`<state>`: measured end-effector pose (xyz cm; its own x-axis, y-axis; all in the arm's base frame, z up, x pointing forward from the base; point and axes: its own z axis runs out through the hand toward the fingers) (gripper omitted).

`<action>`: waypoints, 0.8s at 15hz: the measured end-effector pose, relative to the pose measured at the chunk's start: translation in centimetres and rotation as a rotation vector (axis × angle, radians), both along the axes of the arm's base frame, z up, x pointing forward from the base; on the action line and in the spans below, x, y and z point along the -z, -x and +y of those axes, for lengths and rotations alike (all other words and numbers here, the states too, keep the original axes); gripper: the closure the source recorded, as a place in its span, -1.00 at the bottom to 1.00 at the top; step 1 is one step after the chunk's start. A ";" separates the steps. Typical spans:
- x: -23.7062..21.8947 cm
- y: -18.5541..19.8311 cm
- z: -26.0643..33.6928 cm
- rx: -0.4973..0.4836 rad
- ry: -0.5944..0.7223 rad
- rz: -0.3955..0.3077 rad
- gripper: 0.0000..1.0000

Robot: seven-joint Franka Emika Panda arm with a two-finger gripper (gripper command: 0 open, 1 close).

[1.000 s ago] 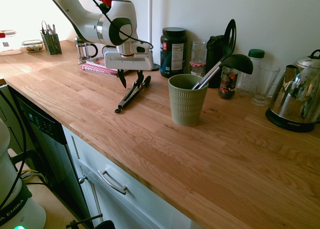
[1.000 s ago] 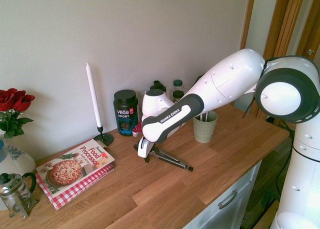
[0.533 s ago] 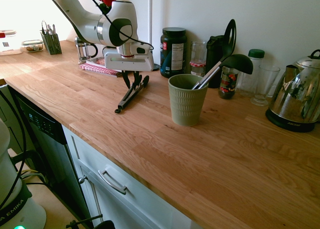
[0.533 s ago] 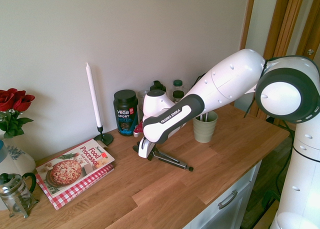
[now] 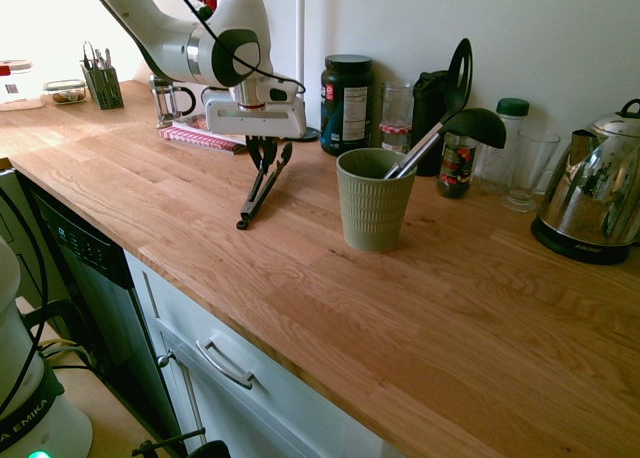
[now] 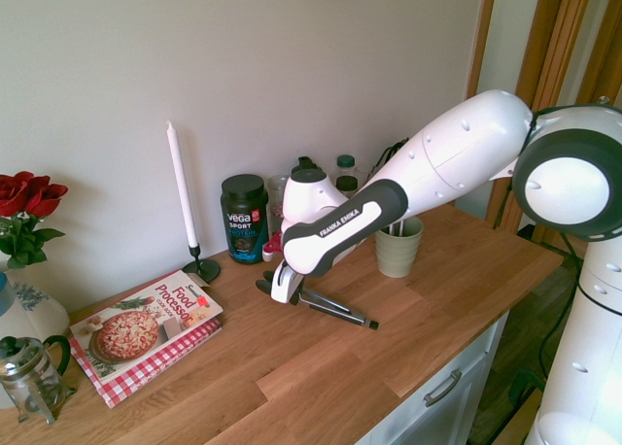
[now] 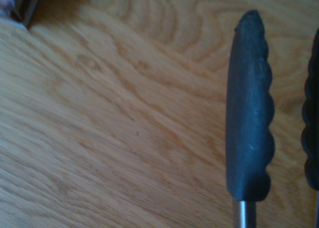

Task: Put the tongs back in the holder

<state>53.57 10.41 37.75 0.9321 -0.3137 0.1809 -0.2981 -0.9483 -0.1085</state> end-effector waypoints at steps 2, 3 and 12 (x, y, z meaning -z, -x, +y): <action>-6.0 0.1 -0.9 0.034 -0.038 -0.051 1.00; -9.1 0.4 -1.7 0.050 -0.053 -0.074 1.00; -25.7 5.0 -10.5 0.167 -0.116 -0.234 1.00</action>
<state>48.56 -0.10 63.46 0.8034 -0.4898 0.3385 -0.4028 -0.8658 -0.2968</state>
